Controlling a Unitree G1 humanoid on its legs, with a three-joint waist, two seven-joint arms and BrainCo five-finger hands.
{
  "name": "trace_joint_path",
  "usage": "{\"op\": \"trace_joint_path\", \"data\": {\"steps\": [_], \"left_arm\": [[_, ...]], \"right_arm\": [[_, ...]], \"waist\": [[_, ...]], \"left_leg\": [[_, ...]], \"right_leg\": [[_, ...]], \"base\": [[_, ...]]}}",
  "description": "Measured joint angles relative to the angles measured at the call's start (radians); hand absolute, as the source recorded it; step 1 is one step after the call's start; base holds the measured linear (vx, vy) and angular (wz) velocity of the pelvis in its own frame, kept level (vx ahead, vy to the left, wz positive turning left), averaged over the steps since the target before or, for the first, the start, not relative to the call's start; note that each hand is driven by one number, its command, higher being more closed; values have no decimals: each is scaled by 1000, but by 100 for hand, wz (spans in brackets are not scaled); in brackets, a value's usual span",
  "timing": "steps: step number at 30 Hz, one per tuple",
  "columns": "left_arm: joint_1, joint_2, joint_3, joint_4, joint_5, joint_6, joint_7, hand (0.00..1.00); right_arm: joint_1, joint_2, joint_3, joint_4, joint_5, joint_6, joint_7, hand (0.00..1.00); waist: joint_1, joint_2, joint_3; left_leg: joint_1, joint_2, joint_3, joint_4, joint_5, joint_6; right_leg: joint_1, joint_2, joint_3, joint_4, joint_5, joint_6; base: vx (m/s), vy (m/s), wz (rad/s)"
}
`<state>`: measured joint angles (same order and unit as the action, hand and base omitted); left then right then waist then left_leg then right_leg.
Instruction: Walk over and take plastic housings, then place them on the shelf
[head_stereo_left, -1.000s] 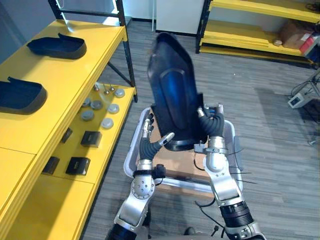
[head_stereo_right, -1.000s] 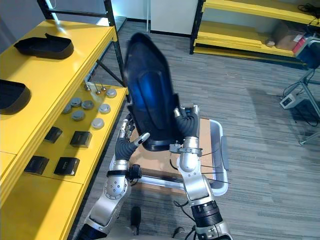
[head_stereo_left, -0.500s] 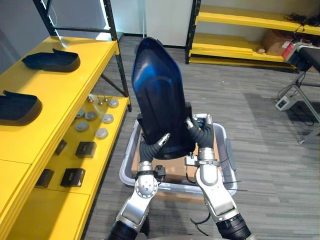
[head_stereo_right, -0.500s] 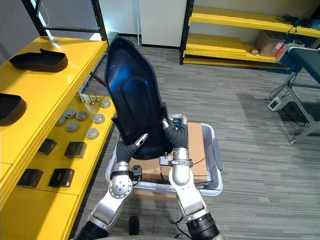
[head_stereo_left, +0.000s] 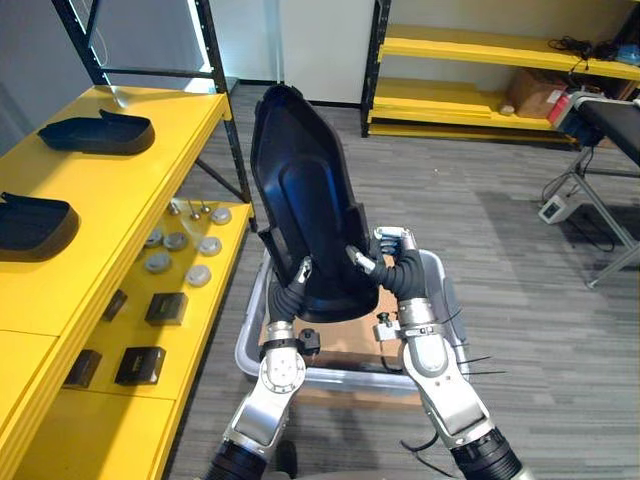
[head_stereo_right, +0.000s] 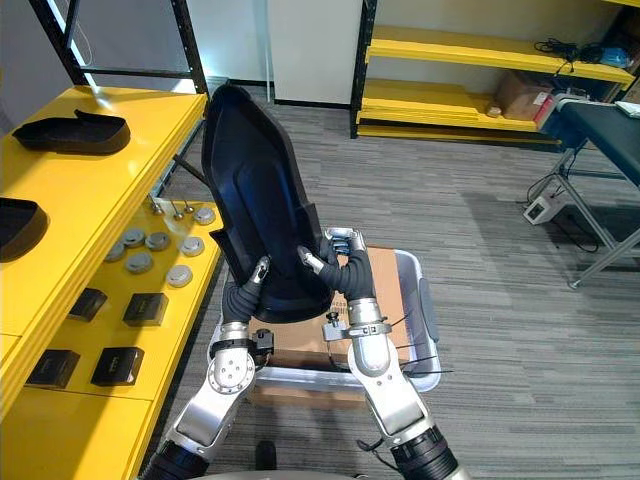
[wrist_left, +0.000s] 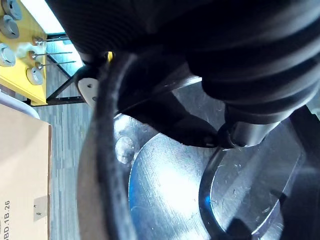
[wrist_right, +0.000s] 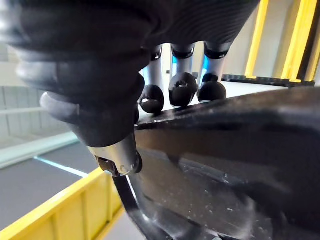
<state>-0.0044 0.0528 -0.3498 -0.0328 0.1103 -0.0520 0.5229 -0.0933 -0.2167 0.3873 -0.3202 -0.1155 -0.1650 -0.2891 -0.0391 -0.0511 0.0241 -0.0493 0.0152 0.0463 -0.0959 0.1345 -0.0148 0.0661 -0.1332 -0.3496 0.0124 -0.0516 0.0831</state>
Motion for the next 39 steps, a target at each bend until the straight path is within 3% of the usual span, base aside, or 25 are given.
{"op": "trace_joint_path", "data": {"steps": [3,10,14,17,18,23,26,32,36,39], "left_arm": [[-1,-4,23,-1,2,0,-12,100],[50,-37,123,-2,0,0,-43,100],[79,-40,166,-2,-1,0,-45,100],[108,-42,197,-19,-10,-1,-59,100],[121,-38,204,-23,-18,-2,-65,100],[147,-36,199,-28,-31,-11,-99,100],[147,-40,187,-51,-38,-17,-127,100],[211,-37,183,-85,-39,-46,-148,100],[258,-38,183,-85,-43,-47,-152,100],[270,-39,183,-85,-60,-47,-153,100]], "right_arm": [[1,-6,-96,-61,52,-33,20,0],[30,36,-599,-75,363,-119,0,0],[74,54,-809,79,461,-163,-59,0],[142,56,-905,315,516,-158,-92,0],[186,52,-935,505,544,-138,-86,0],[256,68,-963,927,612,-49,-27,0],[321,146,-962,1099,602,-2,45,0],[396,251,-748,1178,476,59,137,0],[381,247,-695,1177,396,60,160,0],[375,227,-652,1181,339,59,161,0]], "waist": [[-1,11,-7],[-26,33,-20],[-40,36,-21],[-56,40,-24],[-57,45,-24],[-56,59,-21],[-57,61,-20],[-57,54,-14],[-51,49,-10],[-23,35,-6]], "left_leg": [[3,0,1,0,0,0],[11,0,7,-4,0,0],[10,1,8,-2,0,0],[5,2,7,-1,0,0],[2,6,8,-1,-1,-1],[1,9,8,-1,-6,-5],[6,15,9,-1,-6,-5],[51,24,13,-7,-24,-17],[59,25,12,-7,-27,-13],[48,25,-3,-7,-28,-15]], "right_leg": [[2,1,1,2,0,0],[4,2,6,1,0,0],[4,3,6,-2,0,0],[2,3,5,-4,0,0],[-1,4,7,-7,0,0],[-1,6,9,-3,0,0],[6,8,5,14,-11,-4],[21,8,12,56,-49,-13],[34,9,2,56,-59,-5],[43,8,-12,62,-66,-6]], "base": [[0,0,0],[-13,-1,-2],[0,0,0],[0,0,0],[0,0,0],[0,0,0],[0,-2,3],[-34,-11,-3],[-41,-7,7],[-8,-18,19]]}}
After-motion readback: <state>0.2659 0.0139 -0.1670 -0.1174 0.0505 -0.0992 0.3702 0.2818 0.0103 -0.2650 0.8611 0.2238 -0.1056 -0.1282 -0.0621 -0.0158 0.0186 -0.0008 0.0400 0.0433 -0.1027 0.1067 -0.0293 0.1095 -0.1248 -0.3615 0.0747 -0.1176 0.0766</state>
